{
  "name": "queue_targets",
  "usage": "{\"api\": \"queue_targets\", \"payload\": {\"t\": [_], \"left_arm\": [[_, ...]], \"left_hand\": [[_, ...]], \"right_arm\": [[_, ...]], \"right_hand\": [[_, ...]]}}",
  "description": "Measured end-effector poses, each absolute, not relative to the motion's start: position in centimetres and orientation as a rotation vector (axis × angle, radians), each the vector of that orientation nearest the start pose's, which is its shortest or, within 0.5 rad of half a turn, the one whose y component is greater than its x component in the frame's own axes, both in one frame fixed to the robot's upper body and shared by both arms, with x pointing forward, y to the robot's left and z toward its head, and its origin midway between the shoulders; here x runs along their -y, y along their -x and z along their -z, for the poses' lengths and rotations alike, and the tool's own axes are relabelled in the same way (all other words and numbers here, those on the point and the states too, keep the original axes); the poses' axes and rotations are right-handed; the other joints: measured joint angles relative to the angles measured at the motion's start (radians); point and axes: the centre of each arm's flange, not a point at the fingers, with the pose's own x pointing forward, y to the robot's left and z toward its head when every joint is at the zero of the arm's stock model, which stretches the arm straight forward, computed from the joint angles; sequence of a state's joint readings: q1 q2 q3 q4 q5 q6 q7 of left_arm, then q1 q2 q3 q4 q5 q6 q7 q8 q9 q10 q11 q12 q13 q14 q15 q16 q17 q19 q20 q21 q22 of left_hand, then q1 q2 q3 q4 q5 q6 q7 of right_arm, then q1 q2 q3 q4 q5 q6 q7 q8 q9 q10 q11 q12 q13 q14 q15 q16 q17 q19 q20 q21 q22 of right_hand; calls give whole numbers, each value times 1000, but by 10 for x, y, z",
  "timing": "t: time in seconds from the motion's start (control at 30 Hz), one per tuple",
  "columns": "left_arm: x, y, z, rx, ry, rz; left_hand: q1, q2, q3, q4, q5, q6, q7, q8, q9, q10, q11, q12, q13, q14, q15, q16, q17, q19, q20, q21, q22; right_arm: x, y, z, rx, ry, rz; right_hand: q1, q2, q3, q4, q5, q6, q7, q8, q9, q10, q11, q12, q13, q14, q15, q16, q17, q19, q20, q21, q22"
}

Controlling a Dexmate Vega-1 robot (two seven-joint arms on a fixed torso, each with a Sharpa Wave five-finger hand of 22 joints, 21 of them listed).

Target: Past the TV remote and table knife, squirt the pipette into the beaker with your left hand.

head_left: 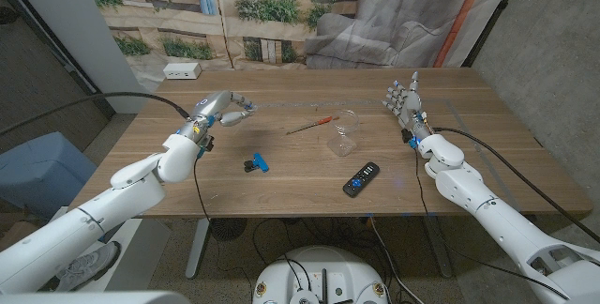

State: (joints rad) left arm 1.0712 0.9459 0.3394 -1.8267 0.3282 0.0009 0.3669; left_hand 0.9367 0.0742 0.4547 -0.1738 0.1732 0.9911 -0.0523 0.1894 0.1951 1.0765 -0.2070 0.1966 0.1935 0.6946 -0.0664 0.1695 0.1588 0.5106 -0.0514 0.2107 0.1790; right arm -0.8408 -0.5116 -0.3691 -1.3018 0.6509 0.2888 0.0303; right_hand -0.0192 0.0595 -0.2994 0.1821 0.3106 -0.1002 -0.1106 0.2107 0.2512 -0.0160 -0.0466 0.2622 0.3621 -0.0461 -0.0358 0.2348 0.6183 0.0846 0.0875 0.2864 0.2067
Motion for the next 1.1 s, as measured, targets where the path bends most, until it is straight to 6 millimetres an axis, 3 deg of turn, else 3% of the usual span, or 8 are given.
{"api": "queue_targets", "payload": {"t": [1.1], "left_arm": [[-317, -563, 13, 778, -1331, -174]], "left_hand": [[0, 0, 4, 4, 0, -2, -2, 0, 0, -2, 2, 0, 0, -5, 5, 0, 0, 0, 0, 0, 0]], "right_arm": [[291, -652, 27, 593, -42, -206]], "right_hand": [[0, 0, 0, 0, 0, 0, 0, 0, 0, 0, 0, 0, 0, 0, 0, 0, 0, 0, 0, 0, 0]]}}
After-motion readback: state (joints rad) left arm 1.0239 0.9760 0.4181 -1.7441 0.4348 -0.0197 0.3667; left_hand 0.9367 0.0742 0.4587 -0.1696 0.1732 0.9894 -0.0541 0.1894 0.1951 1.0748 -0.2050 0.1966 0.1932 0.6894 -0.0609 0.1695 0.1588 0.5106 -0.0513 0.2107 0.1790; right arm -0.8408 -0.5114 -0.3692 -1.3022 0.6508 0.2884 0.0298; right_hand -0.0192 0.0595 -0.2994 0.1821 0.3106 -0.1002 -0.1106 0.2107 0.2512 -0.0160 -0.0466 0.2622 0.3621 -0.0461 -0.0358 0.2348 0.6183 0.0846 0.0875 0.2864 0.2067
